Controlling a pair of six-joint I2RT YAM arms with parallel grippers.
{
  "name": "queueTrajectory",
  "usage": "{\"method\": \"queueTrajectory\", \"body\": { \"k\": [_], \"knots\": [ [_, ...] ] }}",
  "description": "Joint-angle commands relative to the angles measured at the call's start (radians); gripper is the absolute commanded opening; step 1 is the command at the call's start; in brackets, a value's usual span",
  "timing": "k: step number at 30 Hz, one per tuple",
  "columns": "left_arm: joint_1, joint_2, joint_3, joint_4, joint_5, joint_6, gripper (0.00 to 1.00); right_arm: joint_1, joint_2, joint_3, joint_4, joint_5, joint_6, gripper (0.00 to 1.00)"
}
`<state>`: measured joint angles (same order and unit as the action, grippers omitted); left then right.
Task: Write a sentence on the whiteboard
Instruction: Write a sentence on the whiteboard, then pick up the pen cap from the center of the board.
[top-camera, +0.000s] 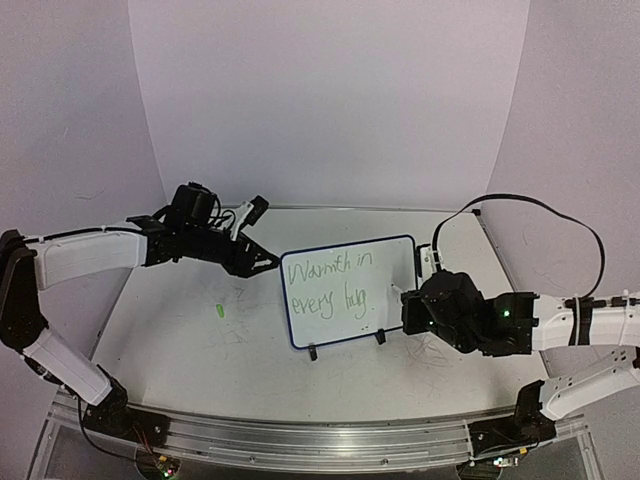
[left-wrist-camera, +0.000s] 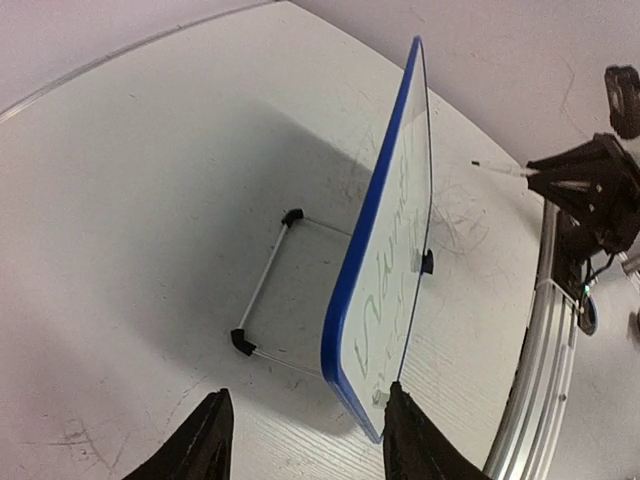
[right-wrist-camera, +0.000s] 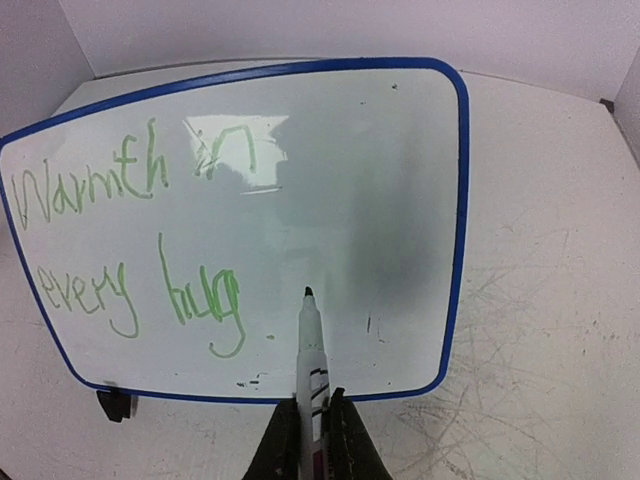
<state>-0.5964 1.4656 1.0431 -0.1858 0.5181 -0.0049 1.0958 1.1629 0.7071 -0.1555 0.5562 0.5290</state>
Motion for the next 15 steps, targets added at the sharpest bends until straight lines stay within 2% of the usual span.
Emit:
{"method": "queueTrajectory", "body": {
  "k": [1,5,7,9,11,15],
  "knots": [
    [0.011,-0.174,-0.025,0.012,-0.193,-0.182,0.57,-0.002,-0.043,0.059,0.1,0.027,-0.136,0.0],
    [0.033,-0.269,-0.136,-0.071,-0.413,-0.417,0.59,-0.003,-0.093,0.045,0.18,-0.11,-0.255,0.0],
    [0.064,-0.282,-0.17,-0.154,-0.469,-0.509,0.59,-0.002,-0.102,0.055,0.188,-0.189,-0.296,0.0],
    [0.091,-0.284,-0.186,-0.233,-0.49,-0.554,0.61,-0.002,-0.11,0.061,0.188,-0.248,-0.321,0.0],
    [0.103,-0.279,-0.202,-0.281,-0.508,-0.581,0.68,-0.002,-0.125,0.061,0.187,-0.299,-0.335,0.0],
    [0.115,-0.149,-0.168,-0.343,-0.49,-0.537,0.71,-0.003,-0.148,0.062,0.188,-0.378,-0.349,0.0]
  ]
}}
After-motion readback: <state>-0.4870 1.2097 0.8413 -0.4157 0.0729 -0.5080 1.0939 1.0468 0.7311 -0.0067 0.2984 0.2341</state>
